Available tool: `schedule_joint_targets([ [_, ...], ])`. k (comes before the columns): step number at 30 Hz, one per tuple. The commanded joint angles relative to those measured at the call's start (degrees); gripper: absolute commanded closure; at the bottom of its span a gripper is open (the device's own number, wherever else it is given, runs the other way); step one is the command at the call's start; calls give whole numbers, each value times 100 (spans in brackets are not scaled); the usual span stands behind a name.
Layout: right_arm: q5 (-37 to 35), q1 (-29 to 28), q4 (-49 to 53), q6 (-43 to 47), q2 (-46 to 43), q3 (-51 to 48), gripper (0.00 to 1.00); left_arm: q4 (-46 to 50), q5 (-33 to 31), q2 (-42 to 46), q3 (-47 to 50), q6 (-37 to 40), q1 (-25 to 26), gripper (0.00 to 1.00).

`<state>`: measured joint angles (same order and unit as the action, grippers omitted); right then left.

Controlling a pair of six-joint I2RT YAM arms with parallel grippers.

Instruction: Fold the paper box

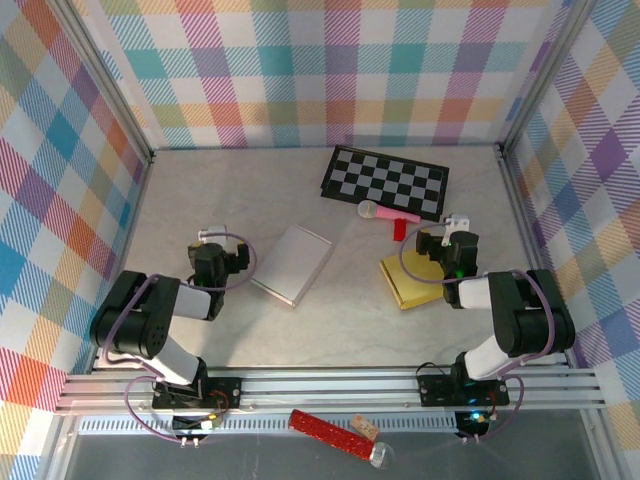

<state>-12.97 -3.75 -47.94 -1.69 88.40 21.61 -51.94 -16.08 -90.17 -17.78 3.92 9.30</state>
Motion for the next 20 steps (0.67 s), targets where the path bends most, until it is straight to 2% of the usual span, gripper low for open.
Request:
schedule_joint_targets([
  [1, -10, 40, -215, -75, -51, 63, 2, -554, -130, -56, -228, -12, -51, 0],
  [3, -6, 37, -202, -78, -51, 71, 1, -2, -106, -30, -460, -273, -201, 0],
  [5, -6, 35, -207, -77, -51, 73, 1, 152, 209, 6, -488, -467, -461, 0],
  [20, 115, 105, -219, -103, -54, 56, 1, 46, 200, -10, -455, -458, -463, 0],
])
